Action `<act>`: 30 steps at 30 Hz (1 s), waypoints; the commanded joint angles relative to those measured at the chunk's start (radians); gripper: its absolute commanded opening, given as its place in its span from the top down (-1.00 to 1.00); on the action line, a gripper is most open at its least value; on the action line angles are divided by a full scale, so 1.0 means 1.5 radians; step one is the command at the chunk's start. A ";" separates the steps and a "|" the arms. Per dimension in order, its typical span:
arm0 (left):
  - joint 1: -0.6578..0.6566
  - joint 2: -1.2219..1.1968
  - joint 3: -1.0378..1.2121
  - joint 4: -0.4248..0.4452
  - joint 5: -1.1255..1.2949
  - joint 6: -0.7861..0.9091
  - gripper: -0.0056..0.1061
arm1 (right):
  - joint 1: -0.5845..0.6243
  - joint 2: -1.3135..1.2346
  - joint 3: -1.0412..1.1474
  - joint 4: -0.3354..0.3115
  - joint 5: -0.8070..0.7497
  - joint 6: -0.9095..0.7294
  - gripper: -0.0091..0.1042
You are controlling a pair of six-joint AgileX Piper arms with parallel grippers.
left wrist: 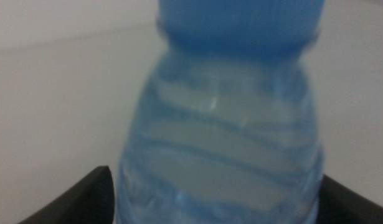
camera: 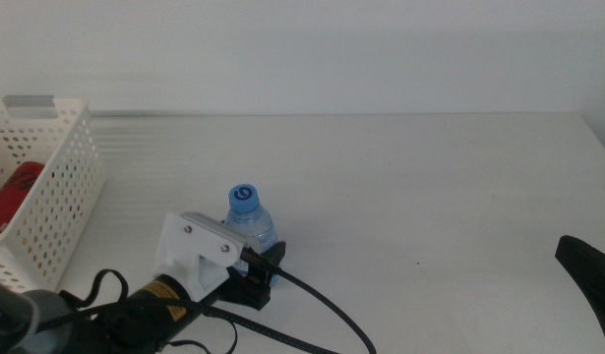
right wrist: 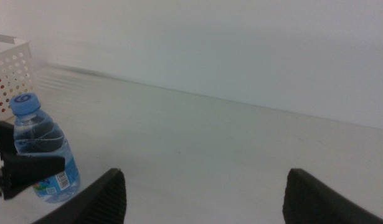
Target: Use arms to grab the bottles and put them into the dustbin to the left of the table.
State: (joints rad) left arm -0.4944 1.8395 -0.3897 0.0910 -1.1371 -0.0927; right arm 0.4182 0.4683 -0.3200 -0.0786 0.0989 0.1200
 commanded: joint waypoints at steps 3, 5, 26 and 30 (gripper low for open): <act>-0.001 0.012 -0.019 -0.016 -0.119 -0.028 -0.69 | -0.005 0.002 -0.019 -0.009 -0.050 -0.009 -0.32; -0.001 0.019 -0.020 -0.025 -0.119 -0.047 -0.67 | -0.005 0.002 -0.019 -0.009 -0.050 -0.009 -0.32; -0.001 -0.209 -0.030 -0.043 0.212 -0.086 0.99 | -0.005 0.002 -0.019 -0.009 -0.050 -0.009 -0.32; -0.001 -0.308 -0.107 -0.042 0.460 -0.077 0.99 | -0.005 0.002 -0.019 -0.009 -0.050 -0.009 -0.32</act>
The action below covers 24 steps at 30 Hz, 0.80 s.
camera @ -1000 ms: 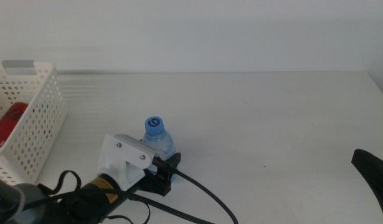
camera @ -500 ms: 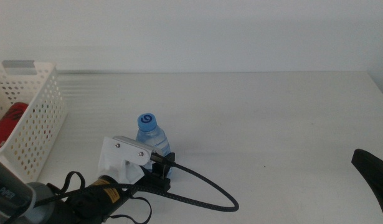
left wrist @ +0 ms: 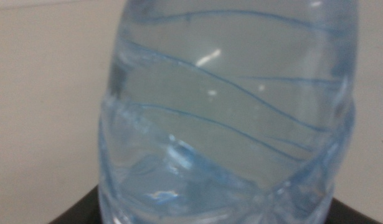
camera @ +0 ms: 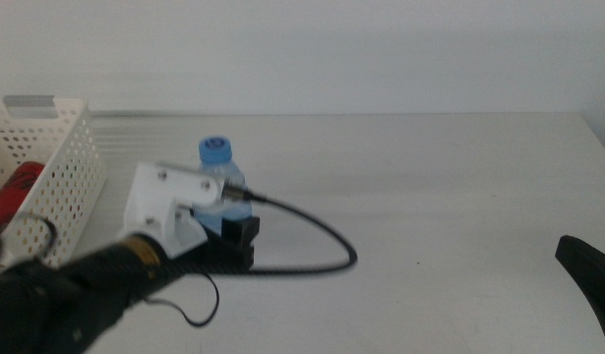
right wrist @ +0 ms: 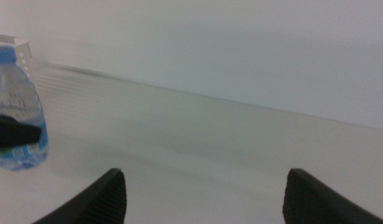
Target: Use arms to grab the bottles and put them into the dustbin to the left of the table.
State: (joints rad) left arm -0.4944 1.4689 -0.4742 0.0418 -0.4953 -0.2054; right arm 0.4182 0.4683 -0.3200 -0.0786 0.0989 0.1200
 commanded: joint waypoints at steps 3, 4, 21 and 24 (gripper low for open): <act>0.003 -0.106 -0.136 0.001 0.222 0.025 0.99 | -0.005 0.002 -0.019 -0.009 -0.050 -0.009 -0.32; 0.006 -0.113 -0.161 0.008 0.285 0.031 0.99 | -0.005 0.002 -0.019 -0.009 -0.050 -0.009 -0.32; 0.162 -0.115 -0.551 0.010 0.903 0.163 0.99 | -0.005 0.002 -0.019 -0.009 -0.051 -0.009 -0.32; 0.249 -0.115 -0.591 -0.036 0.936 0.208 0.99 | -0.005 0.002 -0.019 -0.009 -0.051 -0.008 -0.32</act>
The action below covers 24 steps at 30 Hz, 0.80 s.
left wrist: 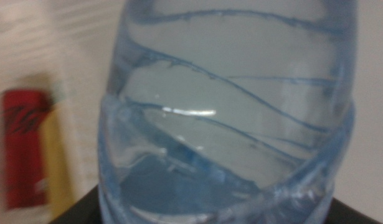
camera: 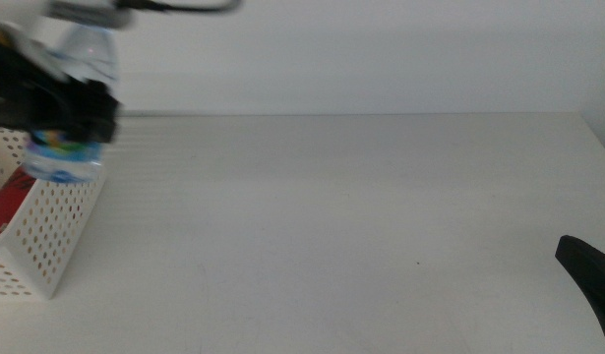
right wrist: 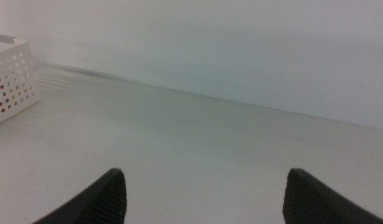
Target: Use arms to grab the bottles and put them into the dustbin to the left of the table.
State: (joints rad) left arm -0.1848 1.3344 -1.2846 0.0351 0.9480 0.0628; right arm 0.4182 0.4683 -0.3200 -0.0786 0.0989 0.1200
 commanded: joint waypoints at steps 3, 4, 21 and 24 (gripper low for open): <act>0.120 -0.024 -0.082 -0.082 0.018 0.083 0.99 | -0.005 0.002 -0.019 -0.009 -0.051 -0.008 -0.32; 0.140 -0.021 -0.091 -0.092 0.033 0.096 0.99 | -0.005 0.002 -0.019 -0.009 -0.051 -0.008 -0.32; 0.319 0.199 -0.206 -0.134 0.114 0.191 0.99 | -0.005 0.002 -0.019 -0.009 -0.051 -0.009 -0.32; 0.319 0.229 -0.207 -0.113 0.104 0.191 0.99 | -0.005 0.002 -0.019 -0.009 -0.051 -0.009 -0.32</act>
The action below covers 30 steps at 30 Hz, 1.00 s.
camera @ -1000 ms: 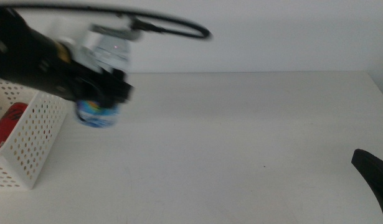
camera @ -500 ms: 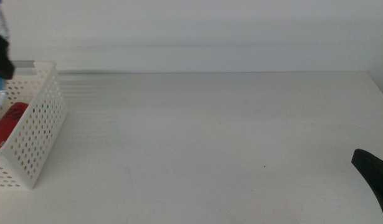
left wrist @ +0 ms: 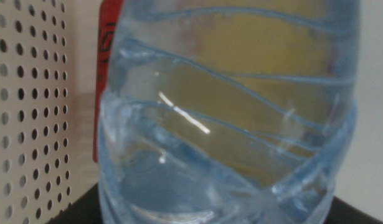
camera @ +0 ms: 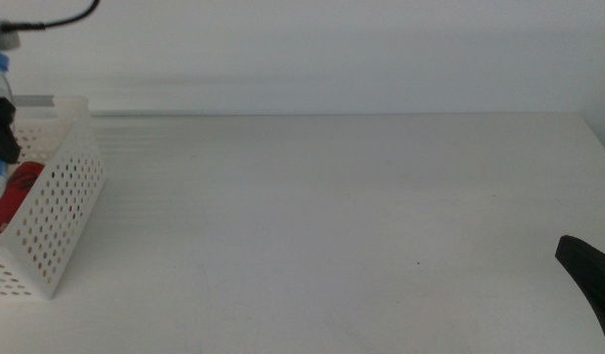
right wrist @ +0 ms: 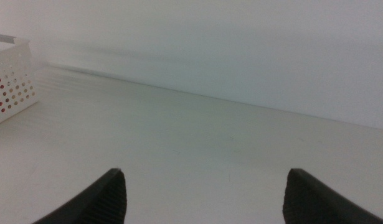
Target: Use arms to grab the bottles and put them into the dustbin to the left of the table.
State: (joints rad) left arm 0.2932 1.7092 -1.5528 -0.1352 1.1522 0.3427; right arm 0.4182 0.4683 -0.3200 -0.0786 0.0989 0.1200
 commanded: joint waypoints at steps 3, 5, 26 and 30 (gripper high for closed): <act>0.000 0.009 -0.028 0.001 -0.048 0.004 0.99 | -0.005 0.002 -0.019 -0.009 -0.051 -0.009 -0.32; 0.000 0.030 -0.028 0.009 -0.061 0.004 0.99 | -0.005 0.002 -0.019 -0.009 -0.051 -0.009 -0.32; -0.001 0.109 -0.030 0.034 -0.100 0.021 -0.72 | -0.005 0.002 -0.019 -0.009 -0.051 -0.009 -0.32; -0.002 0.093 -0.047 0.038 -0.075 -0.001 -0.72 | -0.005 0.002 -0.019 -0.009 -0.051 -0.009 -0.32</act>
State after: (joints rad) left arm 0.2934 1.9210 -1.5825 -0.0556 1.0324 0.3671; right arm 0.4182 0.4683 -0.3200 -0.0786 0.0989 0.1200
